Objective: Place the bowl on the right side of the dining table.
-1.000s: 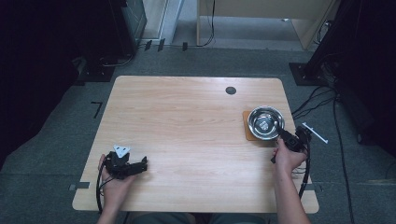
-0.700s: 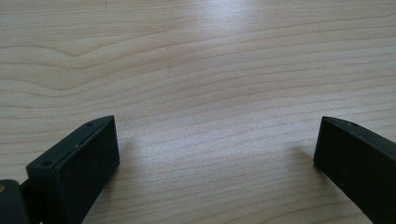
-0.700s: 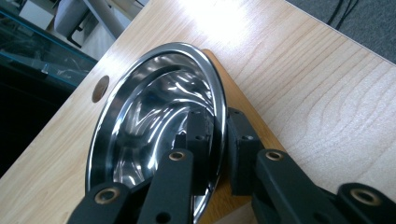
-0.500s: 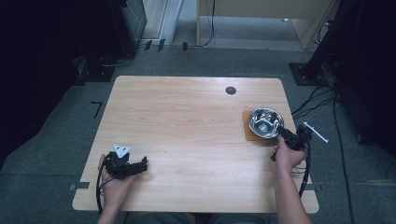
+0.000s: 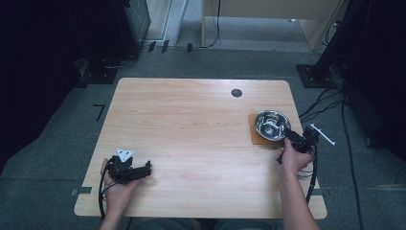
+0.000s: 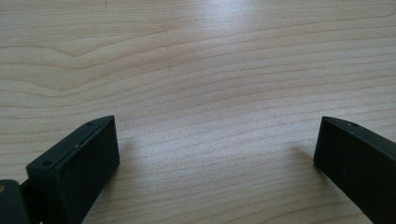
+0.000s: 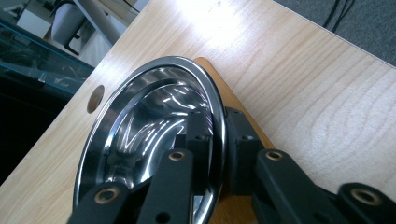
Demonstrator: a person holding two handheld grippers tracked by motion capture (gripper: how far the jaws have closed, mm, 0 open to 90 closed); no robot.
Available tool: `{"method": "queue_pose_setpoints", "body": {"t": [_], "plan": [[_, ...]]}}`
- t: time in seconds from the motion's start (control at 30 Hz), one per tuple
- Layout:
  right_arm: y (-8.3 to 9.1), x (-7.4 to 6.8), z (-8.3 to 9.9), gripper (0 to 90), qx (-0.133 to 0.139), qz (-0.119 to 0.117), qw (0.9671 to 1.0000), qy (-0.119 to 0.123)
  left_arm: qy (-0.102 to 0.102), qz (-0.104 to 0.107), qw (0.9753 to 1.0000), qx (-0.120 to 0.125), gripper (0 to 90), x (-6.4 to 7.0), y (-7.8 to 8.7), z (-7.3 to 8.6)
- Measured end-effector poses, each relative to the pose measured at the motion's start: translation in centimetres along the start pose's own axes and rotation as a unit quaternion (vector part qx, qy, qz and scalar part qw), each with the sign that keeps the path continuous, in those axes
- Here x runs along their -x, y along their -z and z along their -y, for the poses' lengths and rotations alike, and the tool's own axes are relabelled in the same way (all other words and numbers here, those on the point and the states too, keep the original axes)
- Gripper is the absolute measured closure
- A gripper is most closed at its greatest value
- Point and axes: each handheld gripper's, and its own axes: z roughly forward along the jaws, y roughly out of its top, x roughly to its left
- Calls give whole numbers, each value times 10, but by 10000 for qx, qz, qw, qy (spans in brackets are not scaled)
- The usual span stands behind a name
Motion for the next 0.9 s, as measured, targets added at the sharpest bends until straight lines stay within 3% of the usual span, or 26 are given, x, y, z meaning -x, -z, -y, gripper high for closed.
{"method": "queue_pose_setpoints", "body": {"t": [0.23, 0.5, 0.63, 0.77, 0.9], "plan": [[-3, 0, 2, 693, 61, -15, 9997, 226, 10, 1, 10000, 9, 0, 0, 0, 0], [0, 0, 4, 414, 101, -81, 9976, 684, 10, 0, 10000, 8, 0, 0, 0, 0], [3, 1, 3, 259, 49, -235, 9954, 925, 9, -1, 10000, 8, 0, 0, 0, 0], [6, 0, 3, 119, 94, -190, 9913, 1302, 9, -2, 10000, 9, 0, 0, 0, 0], [8, -3, 4, 0, -15, -245, 9884, 1501, 8, -1, 10000, 8, 0, 0, 0, 0]]}}
